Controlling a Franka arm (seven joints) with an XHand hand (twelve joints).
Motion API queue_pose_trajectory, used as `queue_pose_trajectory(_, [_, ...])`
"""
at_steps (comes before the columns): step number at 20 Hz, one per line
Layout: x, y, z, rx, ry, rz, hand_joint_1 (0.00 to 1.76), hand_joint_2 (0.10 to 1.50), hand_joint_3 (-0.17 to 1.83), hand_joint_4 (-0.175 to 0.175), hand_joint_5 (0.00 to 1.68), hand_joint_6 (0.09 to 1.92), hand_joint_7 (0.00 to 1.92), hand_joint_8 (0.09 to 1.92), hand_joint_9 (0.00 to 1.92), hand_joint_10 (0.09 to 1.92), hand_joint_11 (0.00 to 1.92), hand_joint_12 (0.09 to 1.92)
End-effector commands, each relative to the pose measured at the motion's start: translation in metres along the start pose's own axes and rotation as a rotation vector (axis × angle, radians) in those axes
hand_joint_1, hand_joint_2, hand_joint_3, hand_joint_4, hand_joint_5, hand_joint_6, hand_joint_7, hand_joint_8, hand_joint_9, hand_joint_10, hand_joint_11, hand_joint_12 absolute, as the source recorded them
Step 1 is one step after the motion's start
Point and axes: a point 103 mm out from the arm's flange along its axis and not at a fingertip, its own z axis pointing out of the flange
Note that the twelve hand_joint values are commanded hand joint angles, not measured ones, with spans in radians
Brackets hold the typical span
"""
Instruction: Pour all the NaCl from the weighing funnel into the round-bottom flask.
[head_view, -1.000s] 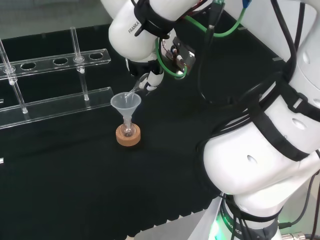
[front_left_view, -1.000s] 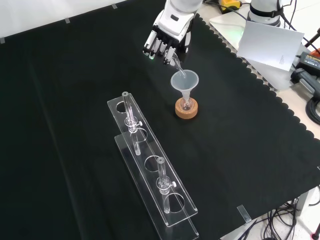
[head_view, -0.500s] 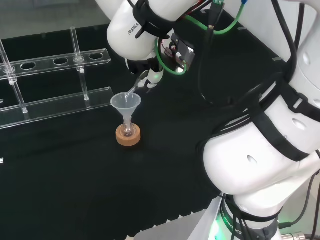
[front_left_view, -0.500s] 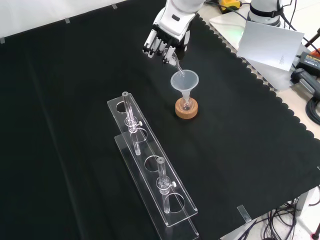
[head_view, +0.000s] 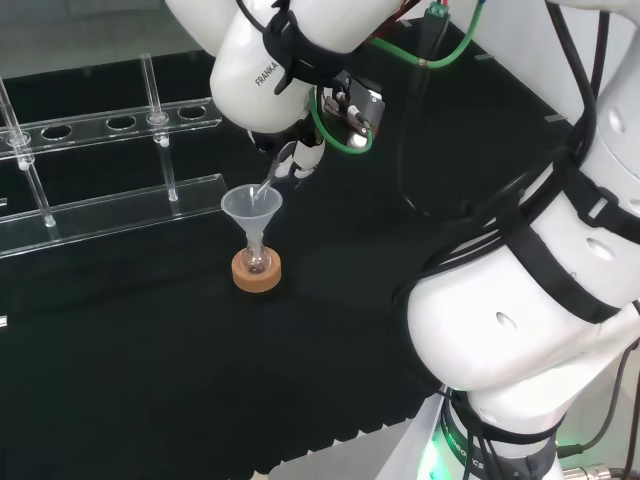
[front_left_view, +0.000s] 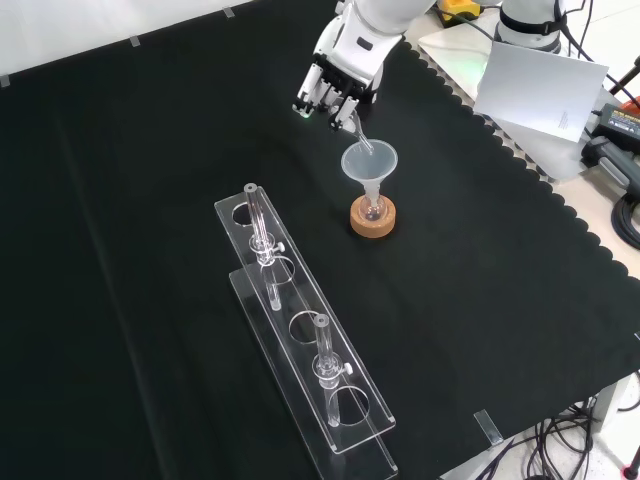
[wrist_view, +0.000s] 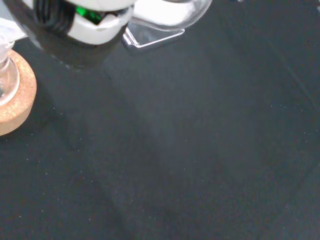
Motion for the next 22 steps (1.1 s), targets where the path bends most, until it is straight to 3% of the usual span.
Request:
queue_pose_trajectory(1, [0.006, 0.003, -0.005, 0.003, -0.027, -0.023, 1.1, 0.82, 0.3, 0.175, 1.32, 0.45, 1.63, 0.1, 1.14, 0.12, 0.14, 1.54])
queue_pose_trajectory(6, [0.004, 0.004, -0.004, 0.007, -0.04, -0.023, 1.1, 0.82, 0.31, 0.175, 1.32, 0.46, 1.63, 0.1, 1.14, 0.12, 0.14, 1.54])
queue_pose_trajectory(10, [-0.002, 0.001, -0.004, 0.001, -0.118, -0.053, 1.1, 0.82, 0.31, 0.175, 1.32, 0.46, 1.63, 0.1, 1.14, 0.12, 0.14, 1.54])
queue_pose_trajectory(11, [-0.001, 0.001, -0.001, -0.067, -0.023, 0.001, 1.1, 0.82, 0.31, 0.175, 1.32, 0.46, 1.63, 0.1, 1.14, 0.12, 0.14, 1.54])
queue_pose_trajectory(12, [-0.001, 0.002, -0.002, -0.085, -0.051, -0.016, 1.1, 0.82, 0.31, 0.175, 1.32, 0.46, 1.63, 0.1, 1.14, 0.12, 0.14, 1.54])
queue_pose_trajectory(18, [-0.008, 0.0, -0.002, -0.029, -0.189, -0.055, 1.1, 0.82, 0.31, 0.175, 1.32, 0.46, 1.63, 0.09, 1.14, 0.11, 0.14, 1.54])
queue_pose_trajectory(22, [0.0, 0.005, -0.008, -0.023, -0.302, -0.119, 1.1, 0.82, 0.31, 0.175, 1.32, 0.46, 1.63, 0.09, 1.14, 0.11, 0.14, 1.54])
